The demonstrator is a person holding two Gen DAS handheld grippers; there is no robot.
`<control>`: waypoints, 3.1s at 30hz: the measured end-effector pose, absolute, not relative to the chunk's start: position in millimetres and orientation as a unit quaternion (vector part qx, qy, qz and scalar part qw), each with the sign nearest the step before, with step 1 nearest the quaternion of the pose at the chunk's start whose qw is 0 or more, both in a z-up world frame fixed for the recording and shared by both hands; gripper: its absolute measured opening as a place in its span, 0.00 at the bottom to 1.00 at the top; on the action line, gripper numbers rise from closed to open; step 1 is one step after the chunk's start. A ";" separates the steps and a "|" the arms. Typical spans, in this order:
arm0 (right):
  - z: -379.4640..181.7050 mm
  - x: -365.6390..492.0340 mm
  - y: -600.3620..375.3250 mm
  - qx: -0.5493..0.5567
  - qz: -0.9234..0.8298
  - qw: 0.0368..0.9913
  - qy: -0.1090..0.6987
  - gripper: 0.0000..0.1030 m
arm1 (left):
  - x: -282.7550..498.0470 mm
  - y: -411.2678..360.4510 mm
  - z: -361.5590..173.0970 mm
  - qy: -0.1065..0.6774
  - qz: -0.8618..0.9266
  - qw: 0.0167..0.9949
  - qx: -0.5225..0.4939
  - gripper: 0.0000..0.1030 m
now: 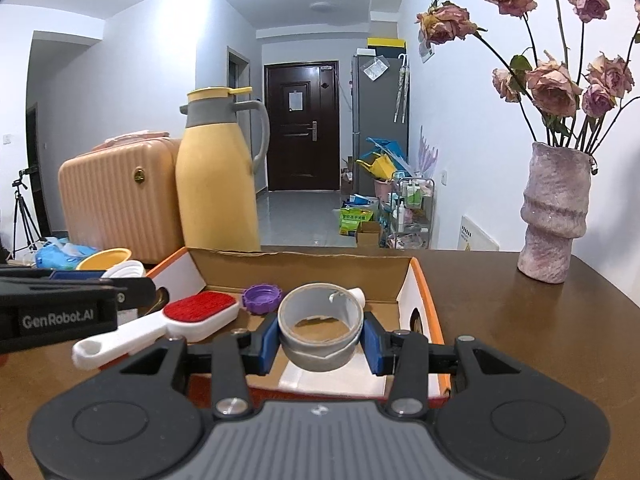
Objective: Organize rigid objects
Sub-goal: 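Carry the white cap and translucent ring over the cardboard box with both grippers, then open both grippers to drop the white cap and ring into the box, then withdraw both grippers from the box back toward the remaining table items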
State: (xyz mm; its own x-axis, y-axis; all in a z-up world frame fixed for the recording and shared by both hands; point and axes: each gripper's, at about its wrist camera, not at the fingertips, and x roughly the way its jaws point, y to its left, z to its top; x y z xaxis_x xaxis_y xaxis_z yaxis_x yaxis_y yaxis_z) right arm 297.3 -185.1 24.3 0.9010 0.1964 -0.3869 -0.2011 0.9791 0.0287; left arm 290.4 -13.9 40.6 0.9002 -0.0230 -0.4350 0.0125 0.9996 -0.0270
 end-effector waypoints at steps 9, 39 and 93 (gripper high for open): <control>15.2 333.3 -186.1 0.004 0.098 0.973 0.208 0.40 | 323.5 -12.4 33.5 0.231 -0.005 0.973 -0.021 0.40; 3.6 364.2 -191.8 -0.006 0.083 0.972 0.218 1.00 | 348.2 3.7 29.3 0.225 0.051 0.972 -0.036 1.00; 26.2 242.7 -210.5 -0.006 0.092 0.976 0.196 1.00 | 229.7 -1.5 45.2 0.219 0.046 0.974 -0.020 1.00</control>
State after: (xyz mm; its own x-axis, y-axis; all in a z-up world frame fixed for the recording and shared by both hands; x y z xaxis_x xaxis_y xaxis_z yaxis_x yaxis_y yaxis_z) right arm 242.7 -210.5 26.2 0.9061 0.1780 -0.3838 -0.1824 0.9829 0.0252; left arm 229.7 -1.5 45.2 0.8997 0.0812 -0.4288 -0.0990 0.9949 -0.0192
